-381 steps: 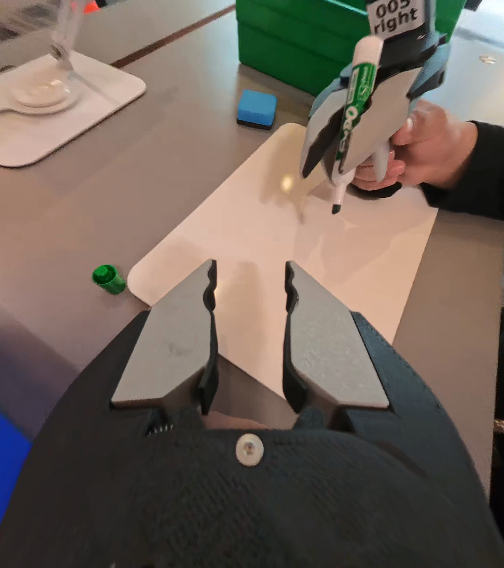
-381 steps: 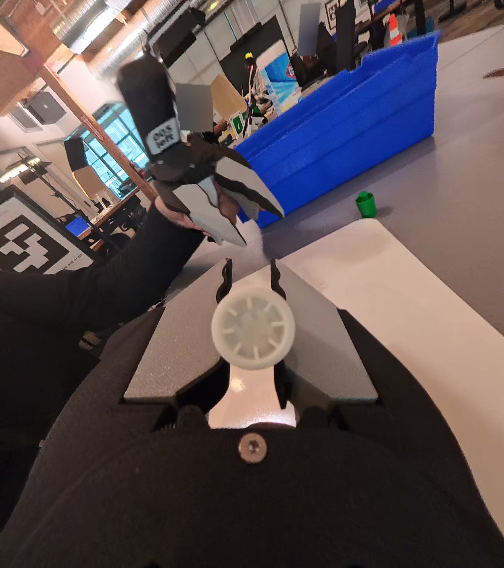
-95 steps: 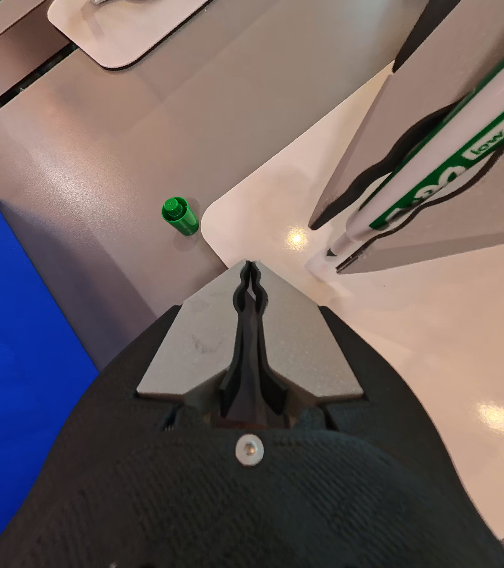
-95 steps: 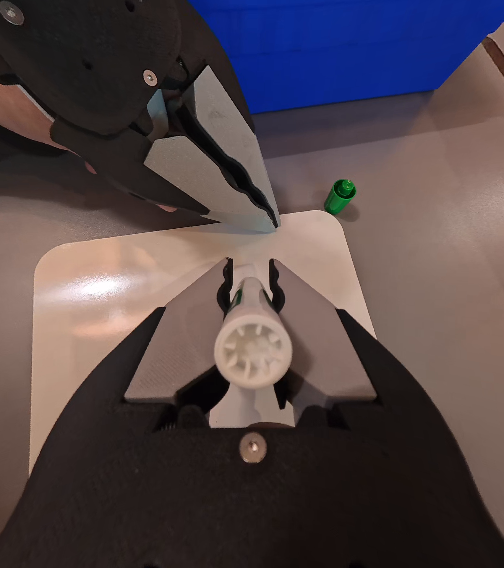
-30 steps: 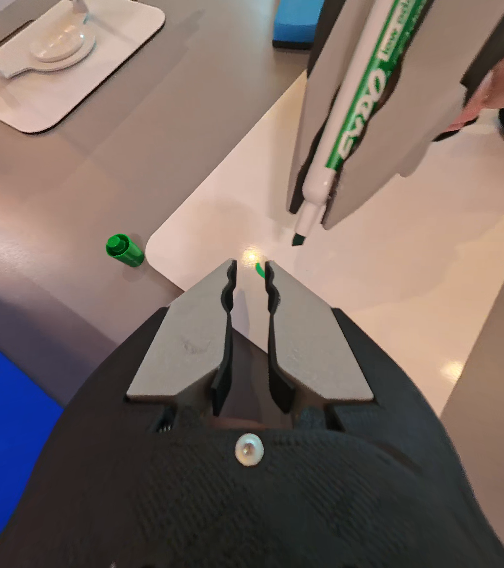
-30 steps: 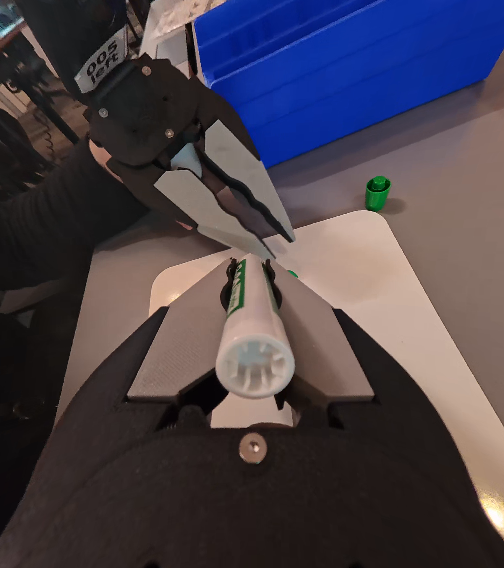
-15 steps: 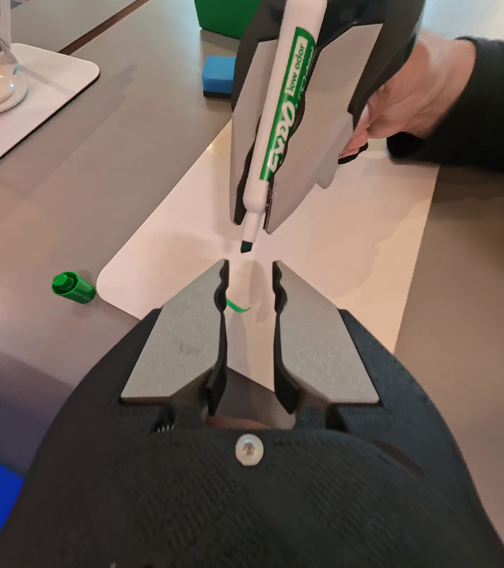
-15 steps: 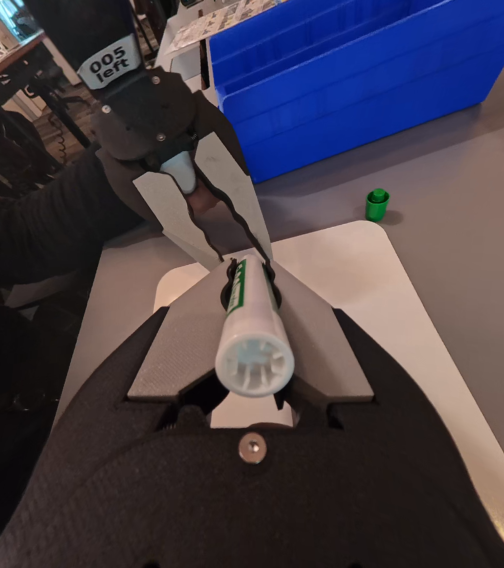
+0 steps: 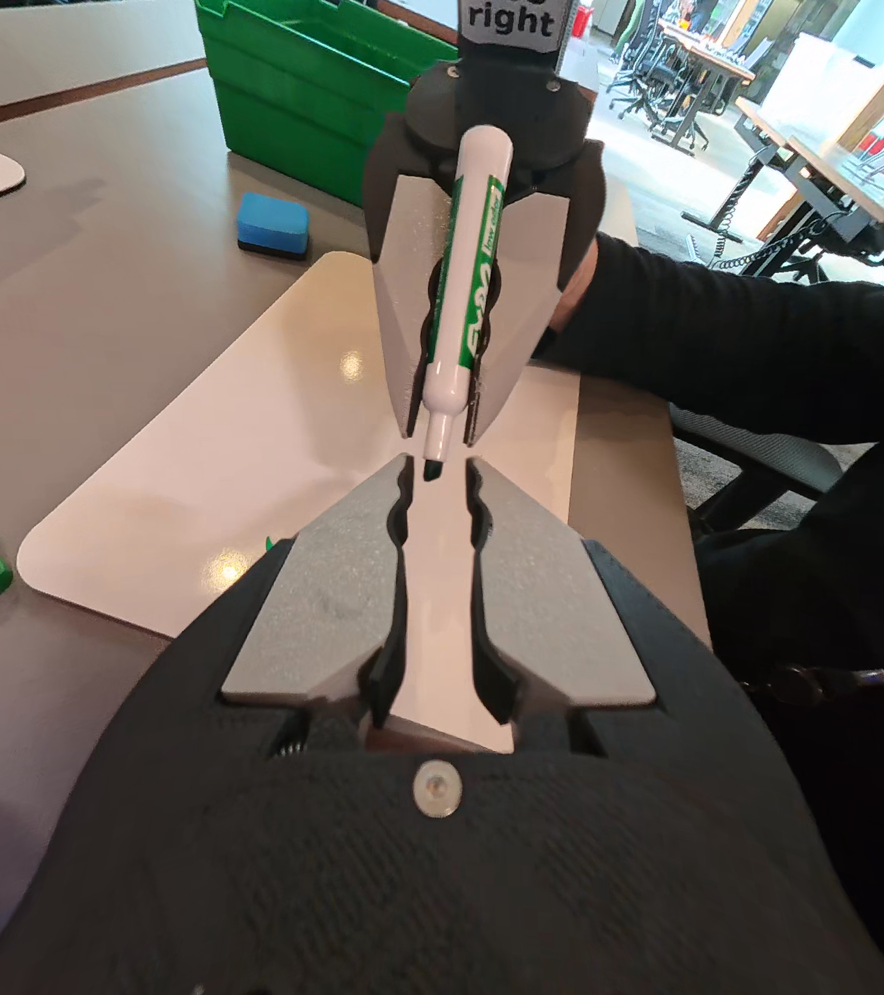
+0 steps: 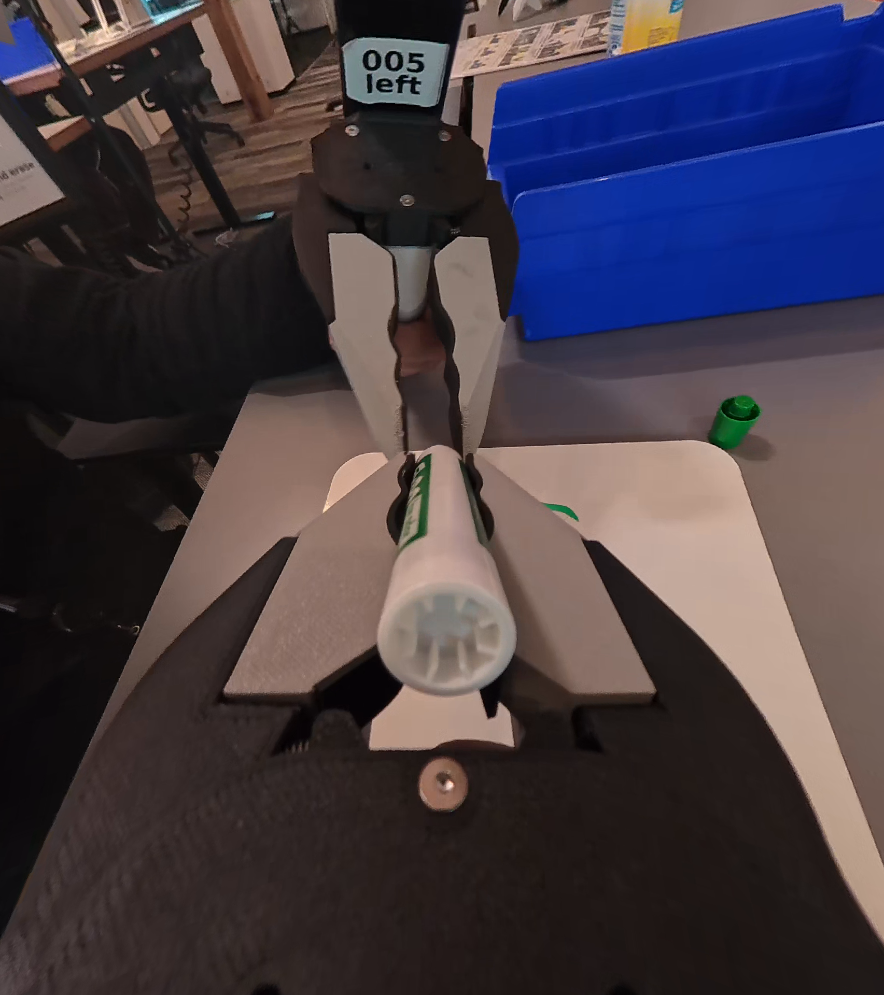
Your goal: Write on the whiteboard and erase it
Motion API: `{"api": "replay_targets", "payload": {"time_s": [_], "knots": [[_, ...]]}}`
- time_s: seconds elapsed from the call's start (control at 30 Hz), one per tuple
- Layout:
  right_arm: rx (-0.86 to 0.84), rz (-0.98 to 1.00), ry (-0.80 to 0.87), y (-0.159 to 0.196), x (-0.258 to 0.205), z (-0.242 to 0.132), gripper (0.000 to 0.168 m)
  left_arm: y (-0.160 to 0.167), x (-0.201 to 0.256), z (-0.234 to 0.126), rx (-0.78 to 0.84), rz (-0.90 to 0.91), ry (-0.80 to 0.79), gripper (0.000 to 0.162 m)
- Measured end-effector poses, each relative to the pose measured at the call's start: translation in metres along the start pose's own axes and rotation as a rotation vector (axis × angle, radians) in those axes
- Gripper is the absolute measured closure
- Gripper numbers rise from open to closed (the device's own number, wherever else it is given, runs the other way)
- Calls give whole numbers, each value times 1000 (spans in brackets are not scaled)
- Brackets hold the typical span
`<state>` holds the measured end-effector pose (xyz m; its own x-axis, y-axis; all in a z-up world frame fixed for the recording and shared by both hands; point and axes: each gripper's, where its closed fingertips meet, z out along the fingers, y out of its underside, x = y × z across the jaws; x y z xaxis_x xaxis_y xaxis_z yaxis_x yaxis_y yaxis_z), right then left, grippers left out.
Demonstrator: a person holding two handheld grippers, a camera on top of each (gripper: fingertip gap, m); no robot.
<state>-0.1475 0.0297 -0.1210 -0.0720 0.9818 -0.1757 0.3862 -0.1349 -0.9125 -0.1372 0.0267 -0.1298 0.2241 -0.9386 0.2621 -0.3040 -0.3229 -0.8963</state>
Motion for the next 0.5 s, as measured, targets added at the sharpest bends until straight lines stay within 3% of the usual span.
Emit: {"api": "replay_targets", "payload": {"time_s": [0.1, 0.5], "knots": [[1, -12, 4, 0, -1, 1, 153, -1, -1, 0, 9, -15, -1, 155], [67, 25, -5, -10, 0, -4, 153, -12, 0, 2, 80, -38, 26, 156]]}}
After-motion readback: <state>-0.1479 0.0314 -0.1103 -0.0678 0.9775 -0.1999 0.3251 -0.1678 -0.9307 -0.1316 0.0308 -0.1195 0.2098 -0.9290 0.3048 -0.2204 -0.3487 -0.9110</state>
